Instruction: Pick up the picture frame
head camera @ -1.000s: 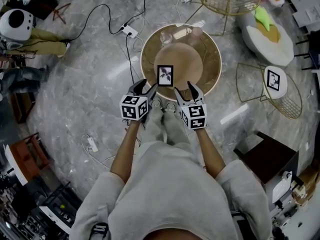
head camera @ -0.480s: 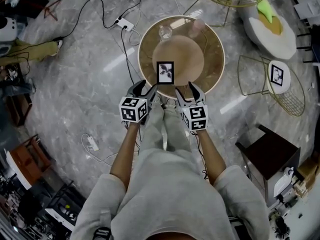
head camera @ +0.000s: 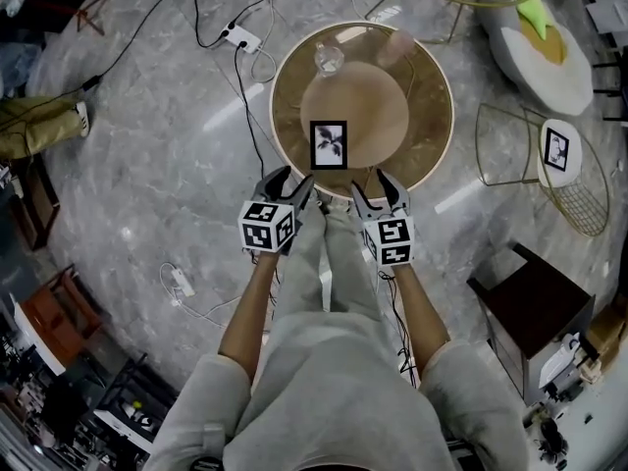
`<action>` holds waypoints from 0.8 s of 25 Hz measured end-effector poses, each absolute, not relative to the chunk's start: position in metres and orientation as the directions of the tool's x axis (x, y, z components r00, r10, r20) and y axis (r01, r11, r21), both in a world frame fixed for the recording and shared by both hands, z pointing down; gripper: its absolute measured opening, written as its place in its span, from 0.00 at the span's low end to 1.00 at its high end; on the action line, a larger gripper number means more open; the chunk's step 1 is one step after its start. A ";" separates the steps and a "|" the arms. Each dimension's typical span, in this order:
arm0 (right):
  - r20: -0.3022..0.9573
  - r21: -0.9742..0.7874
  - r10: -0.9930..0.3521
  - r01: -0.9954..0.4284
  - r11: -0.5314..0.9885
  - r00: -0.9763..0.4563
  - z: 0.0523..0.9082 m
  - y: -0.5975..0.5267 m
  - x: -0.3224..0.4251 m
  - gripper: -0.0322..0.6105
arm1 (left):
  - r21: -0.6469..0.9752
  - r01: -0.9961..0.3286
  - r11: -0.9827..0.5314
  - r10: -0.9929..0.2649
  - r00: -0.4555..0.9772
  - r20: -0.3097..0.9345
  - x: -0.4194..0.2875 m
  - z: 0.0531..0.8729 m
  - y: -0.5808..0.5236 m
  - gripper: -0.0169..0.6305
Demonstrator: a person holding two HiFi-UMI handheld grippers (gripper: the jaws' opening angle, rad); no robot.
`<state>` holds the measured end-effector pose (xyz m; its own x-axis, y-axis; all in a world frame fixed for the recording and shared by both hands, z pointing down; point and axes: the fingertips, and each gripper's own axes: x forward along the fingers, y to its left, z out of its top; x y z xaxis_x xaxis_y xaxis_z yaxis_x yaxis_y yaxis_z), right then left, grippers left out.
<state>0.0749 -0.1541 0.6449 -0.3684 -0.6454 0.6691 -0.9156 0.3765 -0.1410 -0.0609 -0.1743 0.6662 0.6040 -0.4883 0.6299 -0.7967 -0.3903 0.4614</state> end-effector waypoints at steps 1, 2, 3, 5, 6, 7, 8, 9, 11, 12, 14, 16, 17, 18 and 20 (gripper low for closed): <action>0.673 -0.144 -0.641 -0.916 0.376 -0.369 0.650 -0.153 0.075 0.41 | 0.463 -0.797 -0.387 -0.486 0.603 0.633 -0.061 0.670 -0.174 0.38; 0.676 -0.147 -0.637 -0.915 0.375 -0.370 0.654 -0.153 0.075 0.41 | 0.465 -0.797 -0.385 -0.484 0.603 0.634 -0.061 0.674 -0.174 0.38; 0.679 -0.149 -0.634 -0.915 0.375 -0.370 0.659 -0.152 0.075 0.41 | 0.467 -0.796 -0.385 -0.482 0.605 0.633 -0.060 0.678 -0.175 0.38; 0.684 -0.155 -0.627 -0.915 0.374 -0.372 0.670 -0.152 0.075 0.40 | 0.471 -0.790 -0.392 -0.479 0.613 0.629 -0.057 0.685 -0.178 0.38; 0.687 -0.158 -0.623 -0.914 0.373 -0.373 0.675 -0.152 0.074 0.40 | 0.472 -0.787 -0.397 -0.476 0.616 0.627 -0.056 0.688 -0.180 0.38; 0.689 -0.162 -0.620 -0.914 0.373 -0.375 0.682 -0.151 0.073 0.40 | 0.472 -0.786 -0.400 -0.474 0.618 0.627 -0.055 0.693 -0.181 0.38; 0.692 -0.164 -0.616 -0.913 0.374 -0.376 0.688 -0.151 0.072 0.40 | 0.473 -0.785 -0.401 -0.474 0.619 0.626 -0.054 0.697 -0.184 0.38; 0.695 -0.165 -0.613 -0.912 0.375 -0.377 0.694 -0.151 0.071 0.40 | 0.475 -0.784 -0.399 -0.475 0.620 0.625 -0.054 0.702 -0.186 0.38; 0.701 -0.166 -0.605 -0.912 0.376 -0.377 0.706 -0.152 0.071 0.40 | 0.477 -0.785 -0.396 -0.473 0.620 0.626 -0.054 0.713 -0.188 0.38; 0.704 -0.167 -0.602 -0.911 0.377 -0.377 0.711 -0.152 0.070 0.40 | 0.478 -0.785 -0.395 -0.471 0.619 0.628 -0.054 0.719 -0.189 0.38; 0.707 -0.169 -0.597 -0.911 0.377 -0.378 0.720 -0.152 0.069 0.40 | 0.479 -0.784 -0.395 -0.463 0.620 0.634 -0.054 0.730 -0.189 0.38; 0.708 -0.172 -0.596 -0.911 0.375 -0.379 0.729 -0.153 0.070 0.40 | 0.480 -0.781 -0.399 -0.453 0.623 0.638 -0.053 0.741 -0.187 0.38; 0.708 -0.176 -0.596 -0.911 0.373 -0.380 0.733 -0.154 0.071 0.40 | 0.478 -0.780 -0.404 -0.445 0.624 0.642 -0.052 0.747 -0.185 0.38; 0.707 -0.180 -0.596 -0.912 0.369 -0.381 0.738 -0.154 0.071 0.40 | 0.477 -0.778 -0.410 -0.436 0.626 0.646 -0.051 0.753 -0.182 0.38; 0.707 -0.184 -0.597 -0.913 0.363 -0.380 0.748 -0.157 0.071 0.39 | 0.477 -0.775 -0.415 -0.424 0.629 0.652 -0.050 0.764 -0.178 0.38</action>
<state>0.0713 -0.1567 0.7481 -0.3802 -0.5967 0.7067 -0.9132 0.3634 -0.1844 -0.0496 -0.1784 0.7635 0.6286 -0.4241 0.6520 -0.7747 -0.4153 0.4768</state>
